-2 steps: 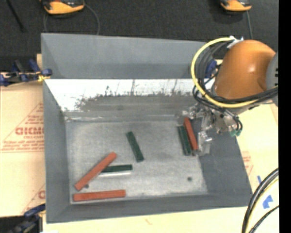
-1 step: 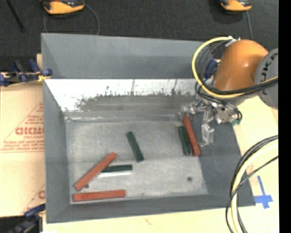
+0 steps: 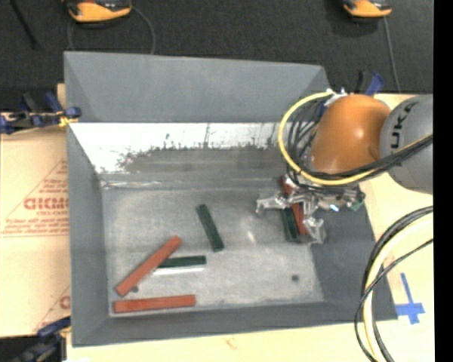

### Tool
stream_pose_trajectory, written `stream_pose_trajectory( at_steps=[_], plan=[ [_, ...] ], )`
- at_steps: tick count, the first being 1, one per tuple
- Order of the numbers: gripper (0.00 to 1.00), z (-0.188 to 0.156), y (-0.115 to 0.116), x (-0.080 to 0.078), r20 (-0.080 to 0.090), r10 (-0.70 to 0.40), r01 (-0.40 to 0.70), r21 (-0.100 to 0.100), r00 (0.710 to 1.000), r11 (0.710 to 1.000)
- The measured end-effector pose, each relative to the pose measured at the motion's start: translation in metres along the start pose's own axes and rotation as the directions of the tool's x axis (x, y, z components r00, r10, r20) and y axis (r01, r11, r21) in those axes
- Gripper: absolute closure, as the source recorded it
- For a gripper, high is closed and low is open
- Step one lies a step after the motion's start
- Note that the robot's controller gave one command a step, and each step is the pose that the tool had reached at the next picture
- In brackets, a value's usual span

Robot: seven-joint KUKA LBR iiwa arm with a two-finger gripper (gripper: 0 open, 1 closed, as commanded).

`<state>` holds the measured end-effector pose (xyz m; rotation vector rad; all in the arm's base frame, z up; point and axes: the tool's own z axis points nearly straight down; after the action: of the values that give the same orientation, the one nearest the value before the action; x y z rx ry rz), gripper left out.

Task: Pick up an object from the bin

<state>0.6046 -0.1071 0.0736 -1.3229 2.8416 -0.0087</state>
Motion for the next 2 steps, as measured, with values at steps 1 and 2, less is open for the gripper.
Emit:
stream_pose_trajectory(
  at_steps=[1,2],
  plan=[
    [0.0,-0.005,-0.0027,-0.0114,0.006,-0.818,0.818,-0.002,0.576,0.576],
    [1.0,-0.0054,-0.0038,-0.0102,0.006,-0.814,0.814,-0.003,0.58,0.58]
  ],
)
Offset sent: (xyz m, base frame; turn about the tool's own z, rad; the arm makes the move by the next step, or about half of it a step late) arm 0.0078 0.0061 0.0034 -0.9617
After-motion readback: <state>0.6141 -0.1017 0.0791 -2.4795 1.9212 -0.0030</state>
